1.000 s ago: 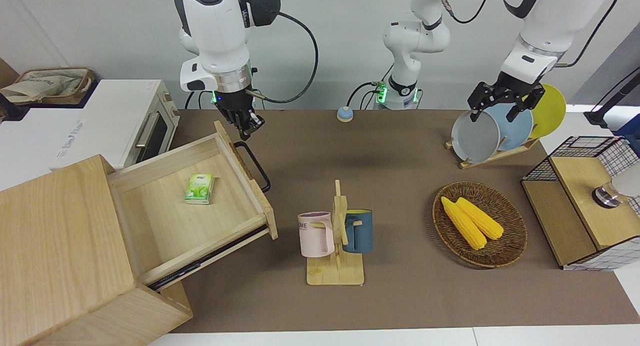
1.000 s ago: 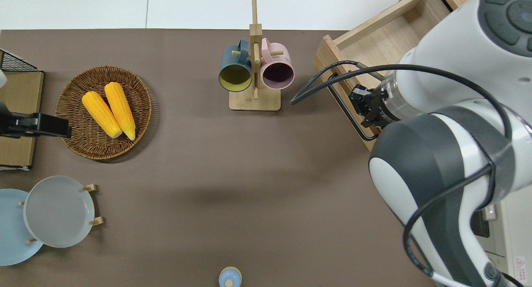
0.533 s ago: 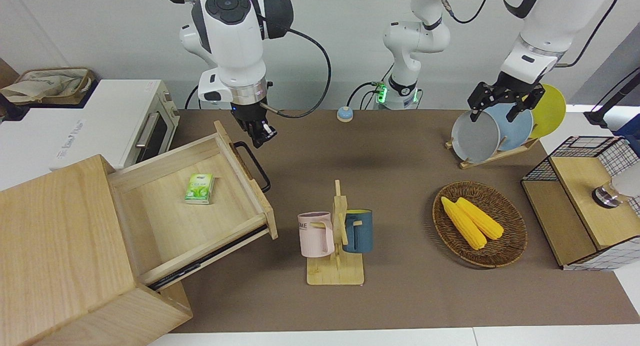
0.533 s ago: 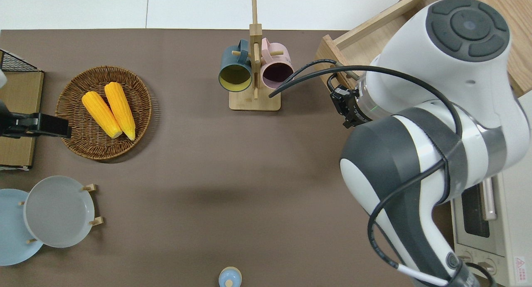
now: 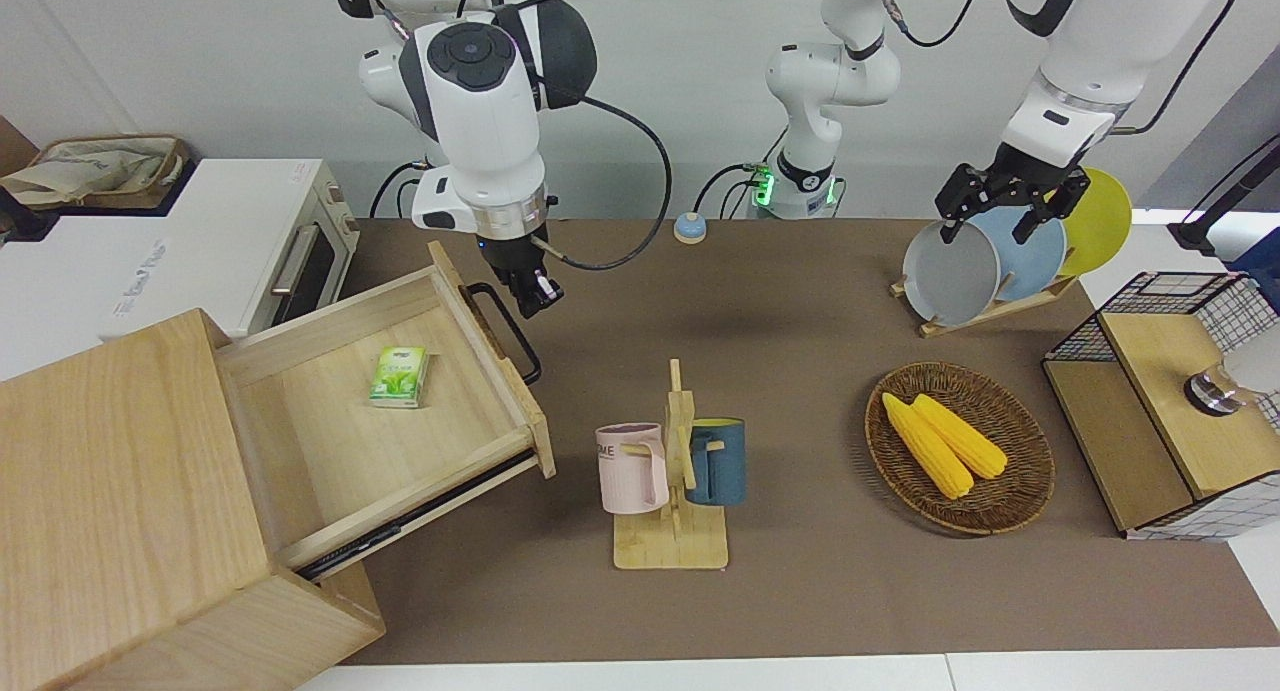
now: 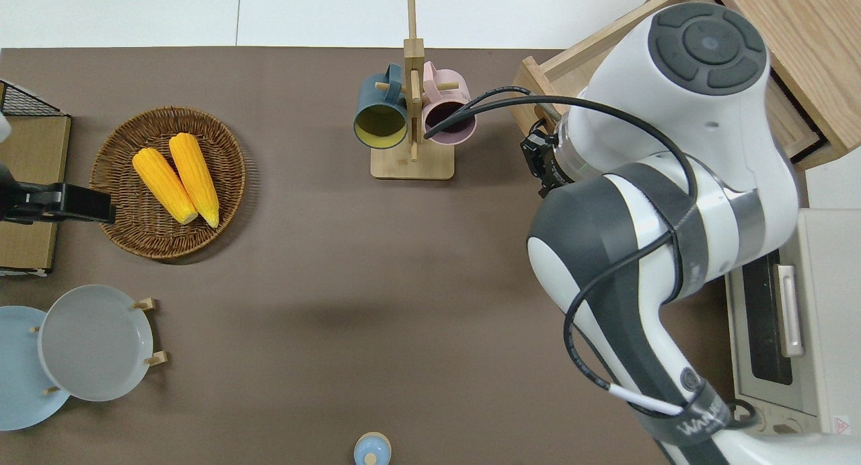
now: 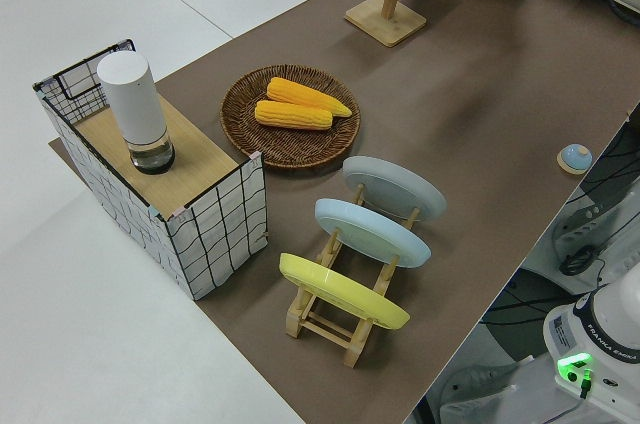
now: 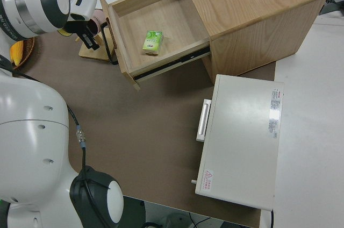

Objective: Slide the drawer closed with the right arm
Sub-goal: 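Push the wooden drawer away from the robot with the right gripper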

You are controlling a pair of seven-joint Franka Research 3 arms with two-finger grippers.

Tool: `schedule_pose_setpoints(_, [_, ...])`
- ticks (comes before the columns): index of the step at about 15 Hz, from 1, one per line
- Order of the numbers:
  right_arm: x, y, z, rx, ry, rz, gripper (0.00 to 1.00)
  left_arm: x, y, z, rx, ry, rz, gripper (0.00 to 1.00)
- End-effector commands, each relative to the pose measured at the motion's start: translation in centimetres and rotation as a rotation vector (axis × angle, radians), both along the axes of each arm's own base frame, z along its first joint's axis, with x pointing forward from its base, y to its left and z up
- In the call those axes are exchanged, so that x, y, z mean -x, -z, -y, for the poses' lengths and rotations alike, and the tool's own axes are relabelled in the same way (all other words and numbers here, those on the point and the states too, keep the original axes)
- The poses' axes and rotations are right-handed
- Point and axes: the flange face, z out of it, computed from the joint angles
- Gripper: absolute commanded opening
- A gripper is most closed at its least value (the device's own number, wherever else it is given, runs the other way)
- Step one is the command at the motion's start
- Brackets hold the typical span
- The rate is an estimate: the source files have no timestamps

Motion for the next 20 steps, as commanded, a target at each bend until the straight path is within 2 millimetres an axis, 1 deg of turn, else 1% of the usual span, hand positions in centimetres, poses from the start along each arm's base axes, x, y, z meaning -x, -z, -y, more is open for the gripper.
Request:
schedule_pose_setpoints(1, [-1.4, 2.4, -0.4, -0.019, 0.054, -0.007, 0.000, -0.4, -0.2, 0.0, -0.016, 0.008, 0.008, 1.00])
schedule_pose_setpoints(4, [-1.8, 4.0, -0.5, -0.012, 0.085, -0.030, 0.000, -0.4, -0.2, 0.0, -0.016, 0.008, 0.008, 1.00])
schedule_pose_setpoints(7, [-2.0, 4.8, -0.7, -0.008, 0.110, -0.041, 0.000, -0.4, -0.2, 0.0, -0.016, 0.008, 0.008, 1.00])
schedule_pose_setpoints(9, [-2.4, 4.9, -0.7, -0.015, 0.139, -0.020, 0.000, -0.4, -0.2, 0.0, -0.016, 0.008, 0.008, 1.00])
schedule_pose_setpoints(11, [-3.0, 5.6, -0.7, -0.022, 0.149, -0.003, 0.000, -0.4, -0.2, 0.0, -0.016, 0.008, 0.008, 1.00])
schedule_pose_setpoints(16, [-4.2, 5.6, 0.6, -0.029, 0.168, 0.049, 0.000, -0.4, -0.2, 0.0, -0.016, 0.008, 0.008, 1.00])
schedule_pose_setpoints(19, [-5.0, 5.7, 2.3, -0.032, 0.180, 0.064, 0.000, -0.4, -0.2, 0.0, -0.016, 0.008, 0.008, 1.00])
schedule_pose_setpoints(20, [-5.4, 6.1, 2.9, -0.031, 0.187, 0.067, 0.000, -0.4, -0.2, 0.0, -0.014, 0.008, 0.008, 1.00])
